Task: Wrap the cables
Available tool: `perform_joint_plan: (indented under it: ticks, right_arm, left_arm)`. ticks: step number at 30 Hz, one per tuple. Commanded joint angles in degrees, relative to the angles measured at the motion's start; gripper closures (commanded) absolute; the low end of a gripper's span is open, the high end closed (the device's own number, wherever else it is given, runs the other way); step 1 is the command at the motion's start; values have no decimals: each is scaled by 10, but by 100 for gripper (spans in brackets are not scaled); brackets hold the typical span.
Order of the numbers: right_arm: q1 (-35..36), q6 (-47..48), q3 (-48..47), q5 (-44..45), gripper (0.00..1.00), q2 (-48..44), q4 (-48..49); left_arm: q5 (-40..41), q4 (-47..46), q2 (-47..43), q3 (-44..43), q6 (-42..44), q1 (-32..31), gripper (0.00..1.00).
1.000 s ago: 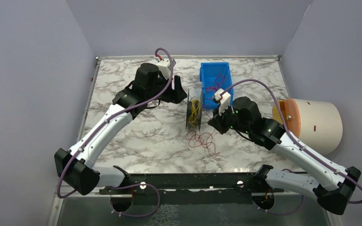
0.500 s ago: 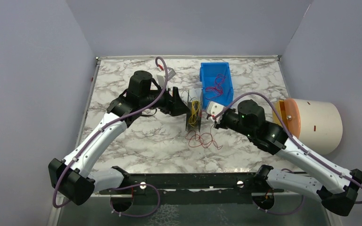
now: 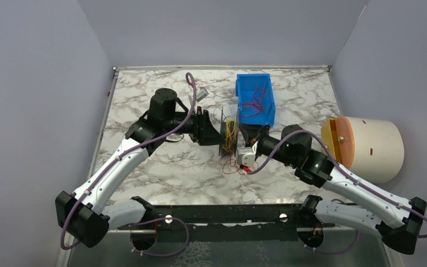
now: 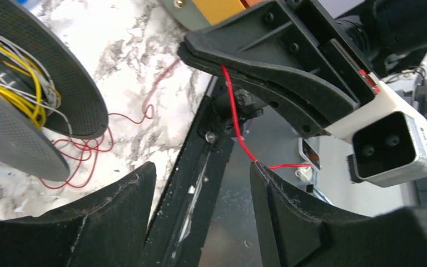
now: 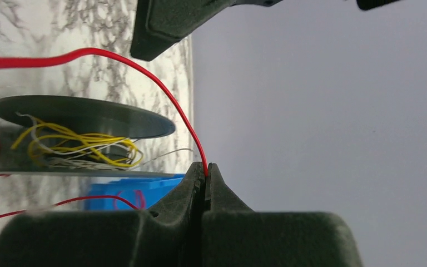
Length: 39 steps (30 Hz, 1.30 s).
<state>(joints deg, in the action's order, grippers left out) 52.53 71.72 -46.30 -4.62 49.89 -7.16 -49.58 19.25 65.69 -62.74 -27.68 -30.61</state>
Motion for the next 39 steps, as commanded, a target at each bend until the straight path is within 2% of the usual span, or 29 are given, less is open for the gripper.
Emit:
perform_joint_plan:
  ticks: [1, 9, 13, 22, 25, 28, 34, 39]
  right_arm:
    - [6, 101, -1, -11, 99, 28, 85]
    - [13, 123, 10, -8, 99, 54, 176]
    - [20, 122, 9, -11, 99, 69, 198]
    - [28, 122, 21, -14, 99, 76, 217]
    - [28, 108, 21, -20, 99, 70, 205]
    - [29, 75, 21, -25, 98, 57, 195]
    - [28, -49, 5, 4, 75, 37, 162]
    - [28, -213, -8, 33, 60, 29, 135]
  left_arm:
    - [-71, -53, -1, 14, -32, 0, 35]
    - [-94, -102, 6, 29, -76, -1, 37]
    - [-99, -121, 7, 39, -90, -1, 42]
    - [-104, -162, 11, 48, -116, -2, 76]
    - [-107, -167, 13, 49, -118, -2, 99]
    - [-109, -169, 10, 46, -113, -2, 100]
    - [-111, -149, 5, 31, -85, -2, 100]
    - [-119, -150, -1, 31, -77, -2, 100]
